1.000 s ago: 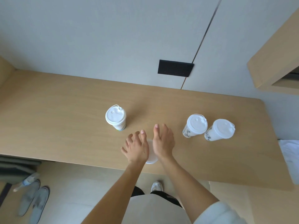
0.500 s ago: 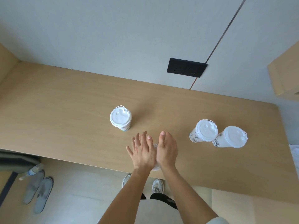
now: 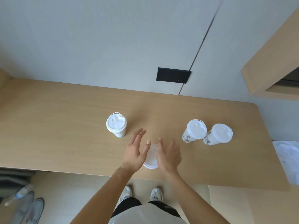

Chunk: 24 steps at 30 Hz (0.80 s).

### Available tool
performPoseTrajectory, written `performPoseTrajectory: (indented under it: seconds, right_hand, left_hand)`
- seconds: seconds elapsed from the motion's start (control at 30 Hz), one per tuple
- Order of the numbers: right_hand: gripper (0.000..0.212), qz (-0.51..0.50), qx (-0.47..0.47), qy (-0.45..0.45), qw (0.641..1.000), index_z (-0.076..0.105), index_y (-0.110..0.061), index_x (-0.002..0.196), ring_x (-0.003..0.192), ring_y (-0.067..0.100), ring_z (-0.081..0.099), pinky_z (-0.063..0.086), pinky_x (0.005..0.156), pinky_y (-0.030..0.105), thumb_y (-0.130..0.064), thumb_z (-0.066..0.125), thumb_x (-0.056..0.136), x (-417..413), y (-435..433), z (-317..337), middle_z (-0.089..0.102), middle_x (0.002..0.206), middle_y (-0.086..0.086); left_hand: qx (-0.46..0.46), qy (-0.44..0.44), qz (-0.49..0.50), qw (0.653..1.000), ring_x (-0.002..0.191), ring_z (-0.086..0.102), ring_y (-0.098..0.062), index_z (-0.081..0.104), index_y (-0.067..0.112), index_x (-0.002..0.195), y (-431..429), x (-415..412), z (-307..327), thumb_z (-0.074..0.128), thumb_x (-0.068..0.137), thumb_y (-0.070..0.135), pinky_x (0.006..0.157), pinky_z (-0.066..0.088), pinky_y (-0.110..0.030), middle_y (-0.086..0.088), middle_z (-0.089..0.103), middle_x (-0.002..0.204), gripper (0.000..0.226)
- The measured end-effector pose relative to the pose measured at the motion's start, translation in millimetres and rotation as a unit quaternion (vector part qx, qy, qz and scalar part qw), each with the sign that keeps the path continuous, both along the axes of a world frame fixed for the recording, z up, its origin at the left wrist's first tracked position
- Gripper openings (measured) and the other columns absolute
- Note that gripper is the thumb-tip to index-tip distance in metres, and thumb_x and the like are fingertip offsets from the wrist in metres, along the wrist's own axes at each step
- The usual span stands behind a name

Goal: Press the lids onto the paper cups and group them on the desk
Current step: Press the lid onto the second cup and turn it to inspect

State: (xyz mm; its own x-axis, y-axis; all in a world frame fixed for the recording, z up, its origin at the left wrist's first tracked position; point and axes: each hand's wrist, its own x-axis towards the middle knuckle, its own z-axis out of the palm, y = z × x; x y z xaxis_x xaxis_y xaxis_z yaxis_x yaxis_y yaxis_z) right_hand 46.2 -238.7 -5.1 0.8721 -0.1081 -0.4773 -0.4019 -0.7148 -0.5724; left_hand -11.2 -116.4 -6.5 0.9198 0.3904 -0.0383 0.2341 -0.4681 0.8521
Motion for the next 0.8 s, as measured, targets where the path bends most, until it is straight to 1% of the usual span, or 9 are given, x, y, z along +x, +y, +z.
performPoseTrajectory:
  seconds: [0.07, 0.13, 0.2, 0.27, 0.37, 0.47, 0.63, 0.73, 0.8]
  right_hand:
    - [0.085, 0.094, -0.009, -0.077, 0.993, 0.024, -0.026, 0.164, 0.162, 0.025, 0.009, 0.005, 0.13, 0.054, -0.075, 0.033, 0.096, -1, -5, 3, 0.015, 0.175, 0.011]
    - [0.094, 0.173, -0.024, -0.141, 0.974, 0.026, -0.028, 0.164, 0.162, 0.026, 0.008, 0.003, 0.13, 0.055, -0.083, 0.029, 0.087, -1, -3, 5, 0.013, 0.175, 0.01]
    - [0.099, 0.258, -0.071, -0.192, 0.944, 0.03, -0.029, 0.162, 0.162, 0.03, 0.011, 0.003, 0.128, 0.059, -0.088, 0.033, 0.082, -4, 5, 3, 0.015, 0.175, 0.01]
    - [0.102, 0.331, -0.116, -0.228, 0.908, 0.035, -0.029, 0.16, 0.161, 0.034, 0.017, 0.003, 0.126, 0.065, -0.089, 0.041, 0.079, -10, 14, -2, 0.021, 0.173, 0.013]
    - [0.103, 0.393, -0.173, -0.242, 0.87, 0.043, -0.025, 0.157, 0.159, 0.038, 0.025, 0.004, 0.125, 0.07, -0.09, 0.043, 0.077, -13, 19, -11, 0.029, 0.17, 0.019]
    - [0.097, 0.391, -0.201, -0.261, 0.86, 0.05, -0.024, 0.152, 0.154, 0.039, 0.035, 0.01, 0.124, 0.071, -0.087, 0.046, 0.078, -11, 18, -17, 0.041, 0.163, 0.021]
    - [0.093, 0.374, -0.208, -0.265, 0.864, 0.054, -0.024, 0.147, 0.147, 0.037, 0.045, 0.022, 0.123, 0.068, -0.081, 0.052, 0.073, -13, 24, -23, 0.053, 0.154, 0.021]
    - [0.089, 0.372, -0.21, -0.259, 0.866, 0.056, -0.025, 0.144, 0.142, 0.037, 0.051, 0.032, 0.119, 0.066, -0.077, 0.054, 0.072, -13, 27, -24, 0.056, 0.15, 0.02]
    - [0.085, 0.369, -0.211, -0.25, 0.87, 0.058, -0.024, 0.142, 0.137, 0.038, 0.054, 0.042, 0.112, 0.063, -0.073, 0.055, 0.072, -12, 27, -23, 0.058, 0.148, 0.019]
  left_hand:
    - [0.005, -0.033, -0.027, 0.999, 0.149, 0.041, -0.022, 0.053, 0.012, 0.147, 8, -31, -11, 0.061, 0.091, 0.053, 0.119, 0.036, -0.038, -0.003, 0.046, 0.158, 0.069]
    - [0.041, -0.011, -0.049, 0.998, 0.156, 0.028, -0.028, 0.043, 0.01, 0.154, 11, -59, -29, 0.071, 0.083, 0.053, 0.123, 0.03, -0.042, -0.006, 0.037, 0.164, 0.087]
    - [0.116, 0.09, -0.085, 0.985, 0.161, -0.004, -0.031, 0.012, 0.017, 0.164, 7, -70, -46, 0.07, 0.08, 0.06, 0.128, 0.015, -0.051, -0.007, 0.007, 0.173, 0.112]
    - [0.197, 0.223, -0.112, 0.948, 0.152, -0.034, -0.031, -0.026, 0.027, 0.156, -5, -66, -58, 0.062, 0.08, 0.071, 0.128, -0.004, -0.056, -0.007, -0.027, 0.169, 0.125]
    - [0.249, 0.299, -0.122, 0.913, 0.143, -0.047, -0.035, -0.046, 0.026, 0.145, -20, -47, -65, 0.055, 0.081, 0.077, 0.123, -0.014, -0.061, -0.009, -0.054, 0.154, 0.13]
    - [0.269, 0.316, -0.124, 0.901, 0.136, -0.056, -0.035, -0.051, 0.027, 0.141, -20, -39, -73, 0.056, 0.081, 0.074, 0.119, -0.017, -0.065, -0.009, -0.065, 0.144, 0.131]
    - [0.267, 0.326, -0.116, 0.899, 0.14, -0.053, -0.036, -0.037, 0.029, 0.154, -21, -36, -84, 0.054, 0.08, 0.071, 0.121, -0.014, -0.068, -0.012, -0.054, 0.155, 0.125]
    - [0.272, 0.326, -0.111, 0.898, 0.146, -0.046, -0.038, -0.034, 0.03, 0.156, -24, -37, -90, 0.052, 0.081, 0.07, 0.121, -0.013, -0.068, -0.011, -0.05, 0.159, 0.121]
    - [0.269, 0.327, -0.109, 0.899, 0.145, -0.047, -0.037, -0.038, 0.031, 0.154, -24, -35, -90, 0.052, 0.082, 0.068, 0.121, -0.014, -0.068, -0.011, -0.051, 0.158, 0.121]
